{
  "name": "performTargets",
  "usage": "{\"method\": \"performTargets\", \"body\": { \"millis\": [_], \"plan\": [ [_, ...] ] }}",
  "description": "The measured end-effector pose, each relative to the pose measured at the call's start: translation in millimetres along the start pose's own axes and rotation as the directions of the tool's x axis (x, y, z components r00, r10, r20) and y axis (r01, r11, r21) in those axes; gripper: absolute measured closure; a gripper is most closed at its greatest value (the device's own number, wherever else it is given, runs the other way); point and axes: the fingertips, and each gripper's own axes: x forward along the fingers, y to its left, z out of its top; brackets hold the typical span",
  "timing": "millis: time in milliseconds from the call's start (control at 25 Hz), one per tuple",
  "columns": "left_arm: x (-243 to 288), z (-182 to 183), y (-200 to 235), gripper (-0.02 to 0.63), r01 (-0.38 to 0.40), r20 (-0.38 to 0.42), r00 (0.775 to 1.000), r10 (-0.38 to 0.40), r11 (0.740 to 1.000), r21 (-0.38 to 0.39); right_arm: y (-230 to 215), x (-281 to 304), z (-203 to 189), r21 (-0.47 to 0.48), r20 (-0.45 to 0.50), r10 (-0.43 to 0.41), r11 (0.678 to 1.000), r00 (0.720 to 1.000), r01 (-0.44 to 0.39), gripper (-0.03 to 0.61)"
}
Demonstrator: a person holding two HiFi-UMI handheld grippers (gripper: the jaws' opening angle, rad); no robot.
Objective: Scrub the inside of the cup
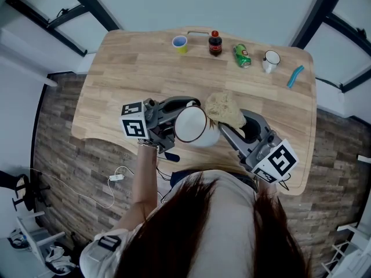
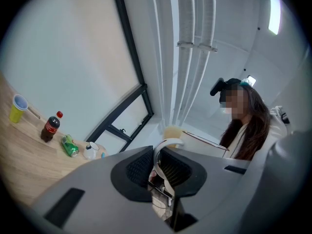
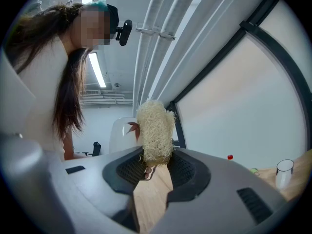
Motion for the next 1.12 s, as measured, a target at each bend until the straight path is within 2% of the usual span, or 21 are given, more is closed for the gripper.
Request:
{"method": "performTargets", "body": {
  "millis": [160, 680, 1120],
  "plan": [
    [2, -3, -10, 0.561, 0.051, -0.025, 0.998, -0.051, 0.999, 0.012, 3, 2, -4, -0.005, -0.022, 0.016, 1.000, 1.000, -0.016, 0.436],
    [7, -13, -24, 0.561, 0.134, -0.080, 0.988, -0.132, 0.991, 0.018, 13, 5, -11, -0.013, -0.068, 0.077, 0.997, 0.995, -0.078, 0.437],
    [5, -13, -18, 0.561, 0.113, -0.083, 0.990, -0.111, 0.993, 0.025, 14, 3, -16, -0.020, -0.115, 0.098, 0.995, 0.989, -0.101, 0.440]
  ]
}}
